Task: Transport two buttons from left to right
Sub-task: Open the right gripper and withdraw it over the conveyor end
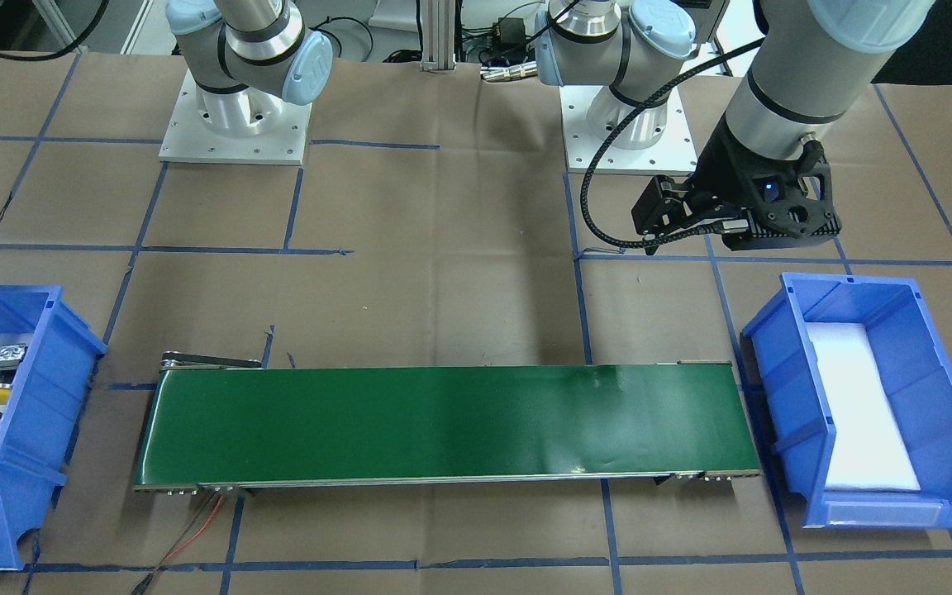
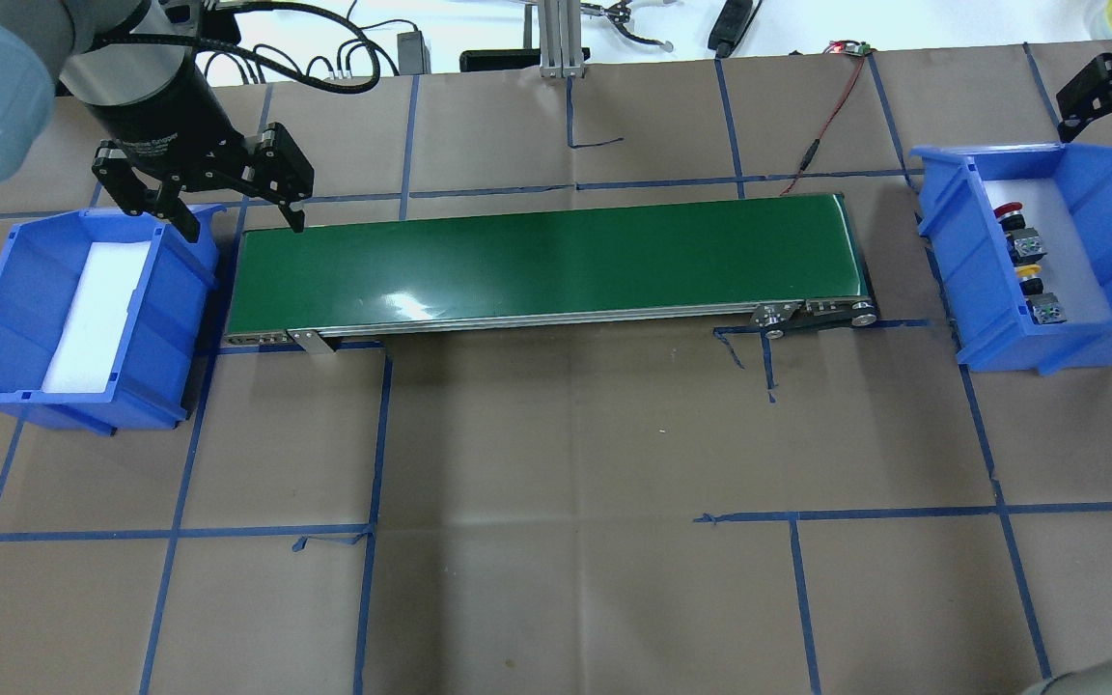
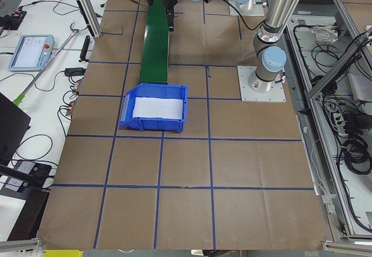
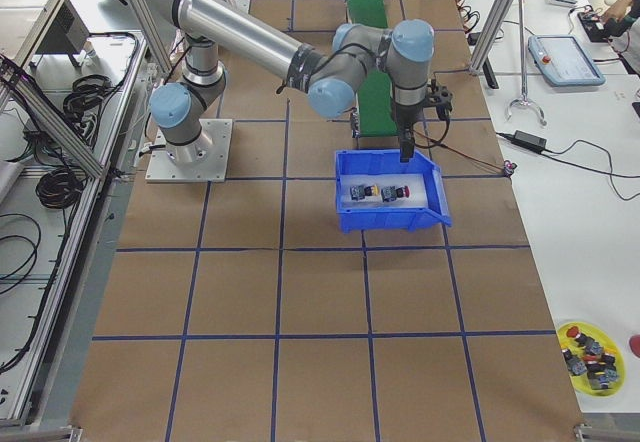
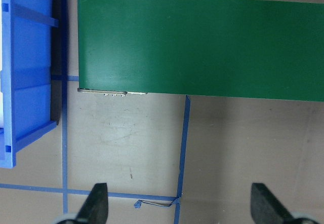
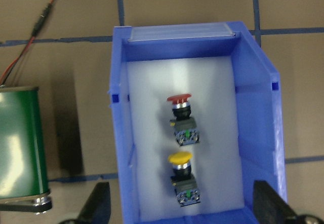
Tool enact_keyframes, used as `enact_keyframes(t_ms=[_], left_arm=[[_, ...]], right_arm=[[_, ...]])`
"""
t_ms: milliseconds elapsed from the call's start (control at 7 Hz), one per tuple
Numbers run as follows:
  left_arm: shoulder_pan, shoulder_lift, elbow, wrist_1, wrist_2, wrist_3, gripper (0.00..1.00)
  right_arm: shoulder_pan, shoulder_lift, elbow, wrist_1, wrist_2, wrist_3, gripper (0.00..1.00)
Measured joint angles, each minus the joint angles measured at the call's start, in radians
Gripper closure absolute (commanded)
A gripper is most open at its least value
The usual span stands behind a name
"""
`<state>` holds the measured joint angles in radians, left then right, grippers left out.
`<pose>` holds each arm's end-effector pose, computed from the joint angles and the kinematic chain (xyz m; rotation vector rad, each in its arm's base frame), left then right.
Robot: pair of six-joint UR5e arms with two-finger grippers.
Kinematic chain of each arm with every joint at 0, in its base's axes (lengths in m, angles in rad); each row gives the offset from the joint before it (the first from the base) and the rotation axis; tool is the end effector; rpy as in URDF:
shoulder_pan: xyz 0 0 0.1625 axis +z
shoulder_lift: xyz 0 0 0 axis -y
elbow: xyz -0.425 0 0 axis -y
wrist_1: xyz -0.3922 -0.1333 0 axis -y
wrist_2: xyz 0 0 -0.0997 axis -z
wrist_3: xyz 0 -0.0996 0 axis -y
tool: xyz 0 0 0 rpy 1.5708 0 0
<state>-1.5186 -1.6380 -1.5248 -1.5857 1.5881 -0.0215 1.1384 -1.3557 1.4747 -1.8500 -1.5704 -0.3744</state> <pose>-0.1044 -0.5229 0.4751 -0.1146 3.1222 0.0568 -0.1280 -0.5956 0.4487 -0.0890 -3.0695 0.2270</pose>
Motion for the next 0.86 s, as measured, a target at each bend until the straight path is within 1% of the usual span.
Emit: enact_keyframes(t_ms=[143, 429, 571, 857], left_arm=[[0.000, -0.001, 0.000, 0.000, 0.001, 0.000, 0.00], [0.000, -0.001, 0.000, 0.000, 0.001, 0.000, 0.00], [0.000, -0.001, 0.000, 0.000, 0.001, 0.001, 0.00], [0.000, 0.000, 0.000, 0.000, 0.001, 0.003, 0.00]], right_arm=[[0.066, -0.064, 0.003, 0.068, 0.040, 0.079, 0.00], [0.224, -0.157, 0.012, 0.166, 0.131, 0.213, 0.00], [0.295, -0.195, 0.028, 0.185, 0.131, 0.271, 0.00], [0.398, -0.249, 0.097, 0.177, 0.063, 0.434, 0.00]])
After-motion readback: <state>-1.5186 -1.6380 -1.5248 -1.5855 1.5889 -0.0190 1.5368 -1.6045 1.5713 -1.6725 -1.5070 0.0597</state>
